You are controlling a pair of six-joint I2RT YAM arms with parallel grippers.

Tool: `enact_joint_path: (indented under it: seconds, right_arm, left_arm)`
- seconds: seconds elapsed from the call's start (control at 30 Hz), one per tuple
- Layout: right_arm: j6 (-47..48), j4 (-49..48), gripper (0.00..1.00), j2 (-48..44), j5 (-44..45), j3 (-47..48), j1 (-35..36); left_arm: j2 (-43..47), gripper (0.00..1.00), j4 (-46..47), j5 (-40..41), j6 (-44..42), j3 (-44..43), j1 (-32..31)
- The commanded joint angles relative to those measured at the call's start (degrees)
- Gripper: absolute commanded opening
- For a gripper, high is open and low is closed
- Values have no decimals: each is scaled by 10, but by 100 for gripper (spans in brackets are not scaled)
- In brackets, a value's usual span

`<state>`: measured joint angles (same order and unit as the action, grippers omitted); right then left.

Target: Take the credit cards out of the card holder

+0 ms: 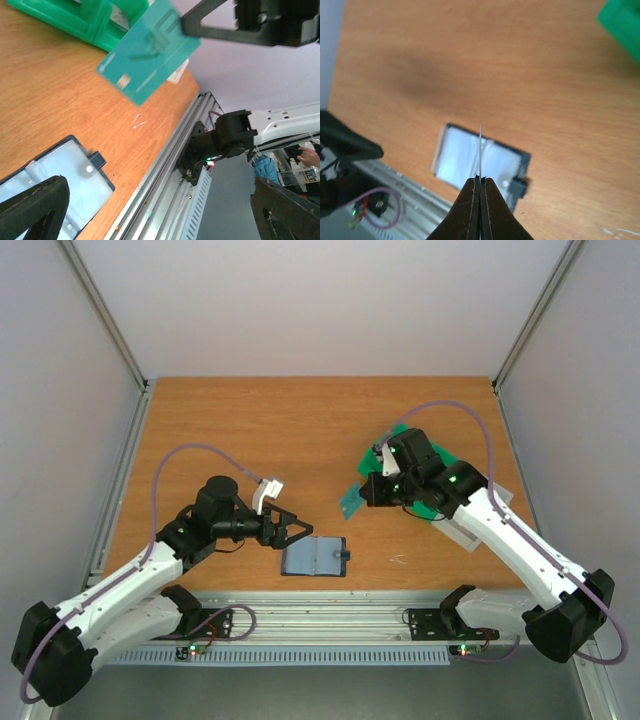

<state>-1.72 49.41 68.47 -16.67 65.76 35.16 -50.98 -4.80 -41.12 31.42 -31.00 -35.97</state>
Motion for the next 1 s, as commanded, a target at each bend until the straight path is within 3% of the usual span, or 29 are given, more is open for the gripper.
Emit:
enact_joint_path:
  seconds: [0.0, 0.3, 0.57, 0.97]
  right_arm:
    - [-14, 14, 1, -29, 93, -1, -30]
    - [-1, 61, 1, -59, 179, 5, -146]
    - [6, 76, 1, -91, 176, 1, -277]
    - [7, 58, 1, -122, 329, -63, -389]
  left_arm:
    - [-15, 99, -14, 31, -33, -18, 1]
    - [-21, 99, -11, 18, -30, -20, 0]
    - [-16, 99, -9, 20, -26, -15, 0]
    - [-20, 99, 4, 11, -22, -8, 0]
